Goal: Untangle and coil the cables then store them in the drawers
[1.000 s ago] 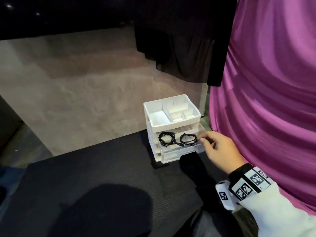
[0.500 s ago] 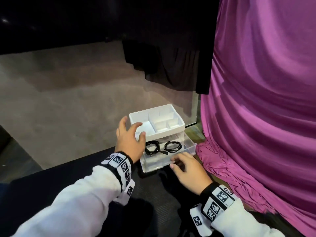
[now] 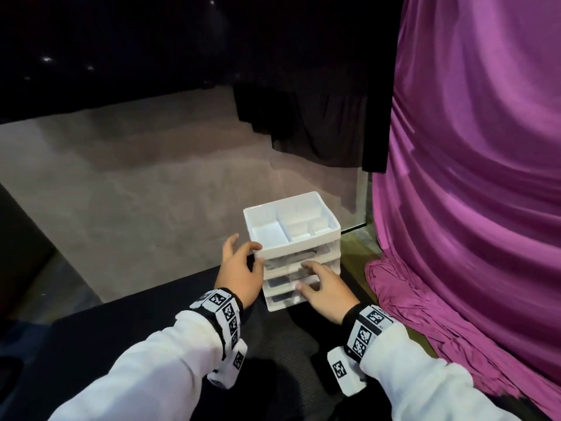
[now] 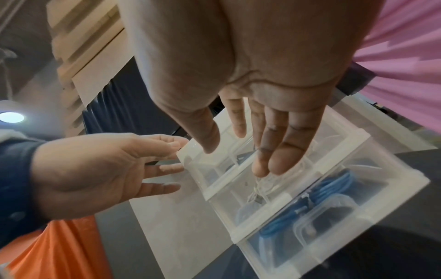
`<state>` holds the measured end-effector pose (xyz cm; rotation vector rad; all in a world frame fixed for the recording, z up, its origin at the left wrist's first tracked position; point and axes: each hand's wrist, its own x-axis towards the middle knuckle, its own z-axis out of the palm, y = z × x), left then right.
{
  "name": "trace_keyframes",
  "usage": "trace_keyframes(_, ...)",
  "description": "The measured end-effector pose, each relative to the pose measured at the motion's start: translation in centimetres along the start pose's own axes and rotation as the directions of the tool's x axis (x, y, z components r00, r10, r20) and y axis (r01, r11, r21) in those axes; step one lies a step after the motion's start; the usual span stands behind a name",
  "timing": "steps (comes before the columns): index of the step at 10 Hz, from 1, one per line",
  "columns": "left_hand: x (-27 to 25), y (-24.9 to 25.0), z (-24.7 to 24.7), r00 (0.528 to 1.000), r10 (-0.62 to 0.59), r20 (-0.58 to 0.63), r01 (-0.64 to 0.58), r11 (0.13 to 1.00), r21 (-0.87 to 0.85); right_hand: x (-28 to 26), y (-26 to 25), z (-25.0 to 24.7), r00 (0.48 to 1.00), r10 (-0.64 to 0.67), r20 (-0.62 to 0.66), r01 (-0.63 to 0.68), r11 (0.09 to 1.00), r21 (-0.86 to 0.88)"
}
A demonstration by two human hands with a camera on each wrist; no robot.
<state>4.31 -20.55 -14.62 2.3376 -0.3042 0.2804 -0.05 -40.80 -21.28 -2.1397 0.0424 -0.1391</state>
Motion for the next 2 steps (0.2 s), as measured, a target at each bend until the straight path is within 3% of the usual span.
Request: trace_keyframes(2,-6.0,-6.2,-3.8,0.999,-0.033,-0.019,0.033,0.999,0.017,-4.2,2.8,0.1,0.996,0.088,0.026,-0.087,0.996,-0.016)
